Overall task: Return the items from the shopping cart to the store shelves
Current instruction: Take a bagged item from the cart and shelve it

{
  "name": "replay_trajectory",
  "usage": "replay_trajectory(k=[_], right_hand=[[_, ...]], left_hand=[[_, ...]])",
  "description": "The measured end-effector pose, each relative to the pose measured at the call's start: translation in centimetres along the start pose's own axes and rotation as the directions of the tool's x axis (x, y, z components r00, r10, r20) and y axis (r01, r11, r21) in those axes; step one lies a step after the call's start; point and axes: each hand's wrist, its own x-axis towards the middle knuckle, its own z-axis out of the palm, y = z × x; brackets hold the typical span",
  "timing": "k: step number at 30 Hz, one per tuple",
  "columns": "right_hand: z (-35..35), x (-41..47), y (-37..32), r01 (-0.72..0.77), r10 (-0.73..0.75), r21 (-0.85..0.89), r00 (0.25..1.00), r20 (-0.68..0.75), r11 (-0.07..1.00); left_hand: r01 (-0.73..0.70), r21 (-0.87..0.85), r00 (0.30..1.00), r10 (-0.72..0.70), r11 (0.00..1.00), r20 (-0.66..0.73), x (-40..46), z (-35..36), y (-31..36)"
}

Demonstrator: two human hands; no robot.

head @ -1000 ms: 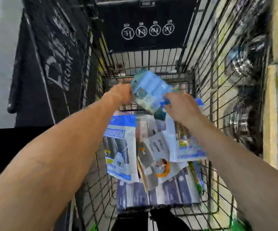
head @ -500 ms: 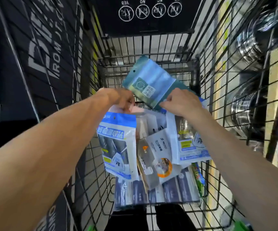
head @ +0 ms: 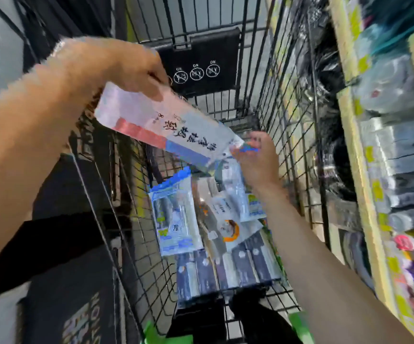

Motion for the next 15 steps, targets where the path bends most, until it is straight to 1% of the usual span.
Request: replay_trajectory(k=[2,4,5,7,8,9,10,11,13,15], right_hand=[[-0.5,-1.3,-1.3,-0.097,0.096,0.135,0.995,0.010,0.986],[-1.7,-2.3,-2.8,-0.136,0.145,0.305,0.989,-0.005,0.943],[-2.6,-2.9,-3.5,-0.135,0.161,0.406,0.987,-0.030,0.904],[-5.8,-4.6,-5.2,-0.121,0.211,0.606,0.974,-0.079,0.786],[-7.2,-5.5,-5.8,-0.140,0.220,0.650,0.974,-0.043,0.747],[-8.8,-6.4,-6.1,-0.155,0.194,0.662,0.981,0.014,0.733],[-10.7,-7.4,-6.5,-0.157,0.161,0.654,0.985,0.055,0.740],[-12.4,-8.5,-6.9,-0.137,0.132,0.636,0.990,0.056,0.759],[-14.8,-9.8,-7.4,-0.055,0.123,0.640,0.991,-0.062,0.766],[-17.3,-11.3,-7.7,-0.001,0.171,0.677,0.968,-0.184,0.736]], left_hand=[[-0.038,-0.079,0.999,0.036,0.996,-0.033,-2.3,-2.8,-0.6],[-0.103,-0.200,0.995,0.097,0.974,-0.036,-4.4,-5.2,-0.2],[-0.119,-0.269,0.993,0.121,0.956,-0.012,-5.2,-6.0,0.2],[-0.129,-0.363,0.989,0.144,0.923,0.016,-6.3,-7.2,1.8],[-0.130,-0.403,0.988,0.153,0.906,0.025,-6.5,-7.3,2.2],[-0.136,-0.444,0.986,0.164,0.886,0.024,-6.7,-7.6,2.8],[-0.136,-0.484,0.985,0.170,0.864,0.026,-6.9,-7.8,3.5],[-0.143,-0.529,0.983,0.183,0.836,0.023,-7.1,-7.8,4.5],[-0.140,-0.645,0.987,0.154,0.752,-0.034,-7.1,-7.7,5.8],[-0.168,-0.733,0.981,0.036,0.659,-0.193,-6.3,-6.7,8.0]])
